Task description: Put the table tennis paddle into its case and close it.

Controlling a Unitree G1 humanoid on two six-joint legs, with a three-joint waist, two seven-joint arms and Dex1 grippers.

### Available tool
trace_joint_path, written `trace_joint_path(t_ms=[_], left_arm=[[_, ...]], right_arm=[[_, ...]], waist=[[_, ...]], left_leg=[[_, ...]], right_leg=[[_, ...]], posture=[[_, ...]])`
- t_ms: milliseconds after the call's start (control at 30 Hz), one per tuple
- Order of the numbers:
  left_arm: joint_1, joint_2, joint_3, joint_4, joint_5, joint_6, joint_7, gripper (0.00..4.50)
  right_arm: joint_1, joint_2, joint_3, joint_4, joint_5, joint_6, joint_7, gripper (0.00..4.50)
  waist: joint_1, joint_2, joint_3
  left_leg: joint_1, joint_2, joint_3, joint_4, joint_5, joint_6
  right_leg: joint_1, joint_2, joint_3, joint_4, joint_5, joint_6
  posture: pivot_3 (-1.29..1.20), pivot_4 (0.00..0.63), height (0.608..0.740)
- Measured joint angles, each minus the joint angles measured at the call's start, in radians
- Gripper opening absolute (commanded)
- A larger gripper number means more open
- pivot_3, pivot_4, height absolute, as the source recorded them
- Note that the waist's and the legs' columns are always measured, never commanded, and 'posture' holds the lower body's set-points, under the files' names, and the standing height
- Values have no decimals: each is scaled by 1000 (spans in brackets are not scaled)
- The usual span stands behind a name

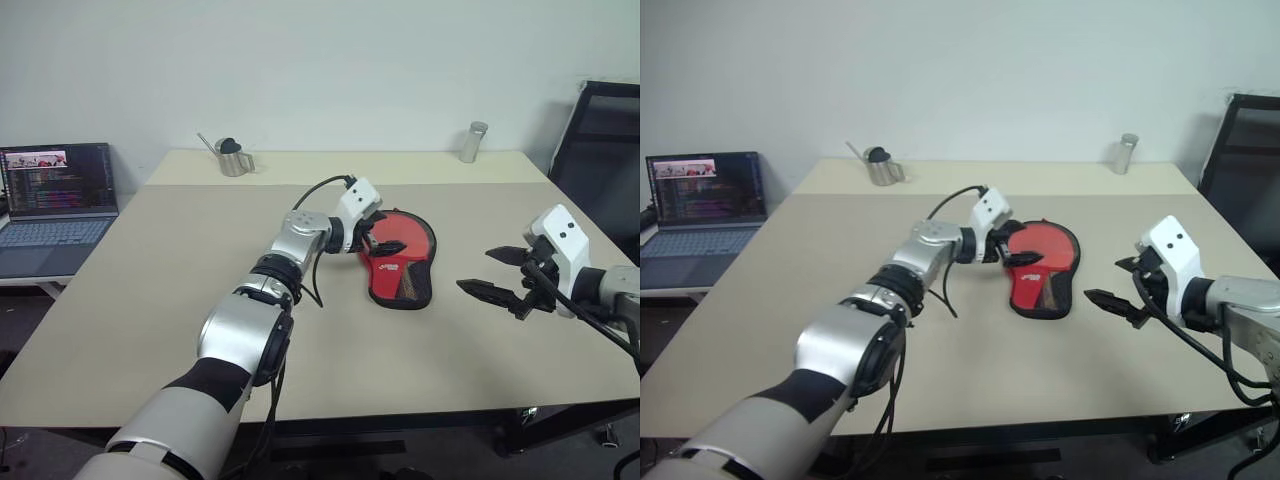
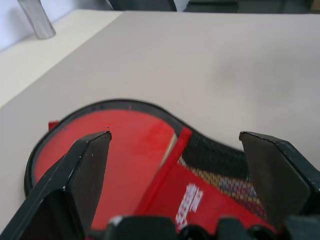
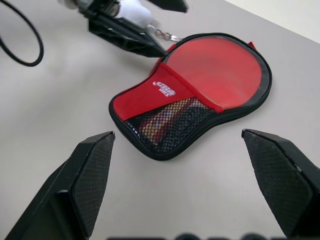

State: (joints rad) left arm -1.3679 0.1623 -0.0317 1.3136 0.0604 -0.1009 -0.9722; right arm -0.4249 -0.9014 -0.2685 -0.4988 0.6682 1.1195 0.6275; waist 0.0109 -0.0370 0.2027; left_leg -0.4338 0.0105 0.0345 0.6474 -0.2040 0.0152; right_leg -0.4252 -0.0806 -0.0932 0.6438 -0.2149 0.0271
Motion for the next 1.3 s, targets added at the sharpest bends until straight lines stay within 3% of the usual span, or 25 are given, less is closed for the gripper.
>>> trace_joint_path(t_ms=[267, 533, 833, 1233, 1300], left_arm=[[119, 181, 57, -75, -55, -42, -196, 4500], [322, 315, 89, -359, -134, 41, -258, 4500], [455, 341, 88, -664, -194, 206, -219, 4500], [490, 345, 77, -749, -215, 269, -195, 4500], [491, 346, 77, -755, -216, 271, -195, 4500]], right_arm=[[-155, 180, 135, 265, -67, -69, -53, 4476], [-313, 340, 262, 681, -257, -241, -108, 4476], [-445, 467, 291, 1084, -403, -449, -139, 4476], [-540, 523, 247, 1344, -438, -553, -140, 4476], [-543, 528, 252, 1346, -453, -558, -128, 4100]], waist=[[-11, 0, 0], [-10, 1, 0], [-13, 1, 0], [-16, 2, 0], [-17, 2, 0]], left_leg=[[0, 0, 1, 1, 0, 0], [0, -1, 0, 1, 0, 0], [1, -1, 0, 1, 1, 0], [2, 1, 1, 1, 1, -1], [2, 1, 1, 1, 1, -1]], right_leg=[[0, 0, 1, 1, 0, 0], [0, 0, 1, 1, 3, -5], [0, 0, 2, 3, 4, -5], [1, 2, 3, 3, 4, -6], [1, 3, 3, 3, 4, -6]], posture=[[0, 150, 740], [0, 150, 740], [0, 150, 740], [0, 150, 740], [0, 150, 740]])
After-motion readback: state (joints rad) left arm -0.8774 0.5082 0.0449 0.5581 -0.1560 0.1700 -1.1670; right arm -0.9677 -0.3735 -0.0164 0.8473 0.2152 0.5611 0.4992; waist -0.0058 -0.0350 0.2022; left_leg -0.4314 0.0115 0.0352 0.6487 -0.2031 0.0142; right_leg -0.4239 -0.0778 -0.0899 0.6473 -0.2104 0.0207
